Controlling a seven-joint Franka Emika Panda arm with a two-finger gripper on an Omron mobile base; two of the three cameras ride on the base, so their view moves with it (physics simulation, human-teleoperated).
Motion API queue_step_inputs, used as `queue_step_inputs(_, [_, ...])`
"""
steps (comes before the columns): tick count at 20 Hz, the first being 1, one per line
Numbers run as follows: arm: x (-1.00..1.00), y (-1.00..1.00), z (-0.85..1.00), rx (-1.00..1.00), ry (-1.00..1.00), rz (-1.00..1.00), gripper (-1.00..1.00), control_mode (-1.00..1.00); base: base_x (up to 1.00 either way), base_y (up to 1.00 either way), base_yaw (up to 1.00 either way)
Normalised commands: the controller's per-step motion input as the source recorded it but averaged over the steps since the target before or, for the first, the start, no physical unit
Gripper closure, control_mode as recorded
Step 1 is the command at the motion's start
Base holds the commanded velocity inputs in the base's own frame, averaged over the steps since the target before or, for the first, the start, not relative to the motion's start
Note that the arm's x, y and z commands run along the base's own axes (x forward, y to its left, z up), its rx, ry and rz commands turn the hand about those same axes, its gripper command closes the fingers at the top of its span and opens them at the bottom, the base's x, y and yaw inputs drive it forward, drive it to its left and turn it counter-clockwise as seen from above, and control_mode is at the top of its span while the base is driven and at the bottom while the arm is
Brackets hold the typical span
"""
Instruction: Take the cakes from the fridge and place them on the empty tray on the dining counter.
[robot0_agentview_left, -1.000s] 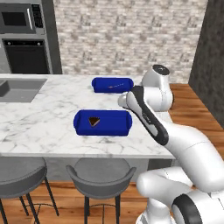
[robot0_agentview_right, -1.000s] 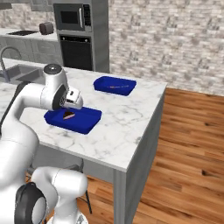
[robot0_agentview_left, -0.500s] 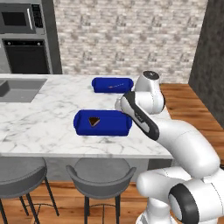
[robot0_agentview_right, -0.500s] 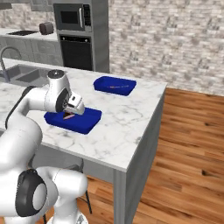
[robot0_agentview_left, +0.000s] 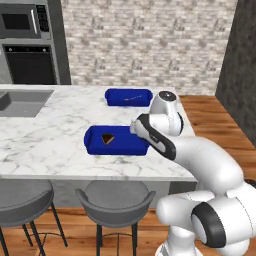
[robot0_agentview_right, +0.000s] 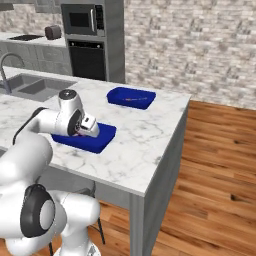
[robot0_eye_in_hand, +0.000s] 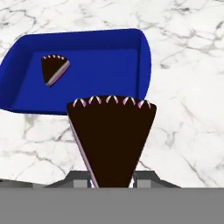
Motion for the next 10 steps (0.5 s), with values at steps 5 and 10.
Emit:
queue_step_inputs(5, [0.30,0.01,-0.40,0.00,0.00,0.01,1.00,-1.00,0.00,0.00,0.00])
queue_step_inputs(10, [0.35,0.01,-0.25,0.00,0.00,0.00,1.00,-1.00,0.00,0.00,0.00])
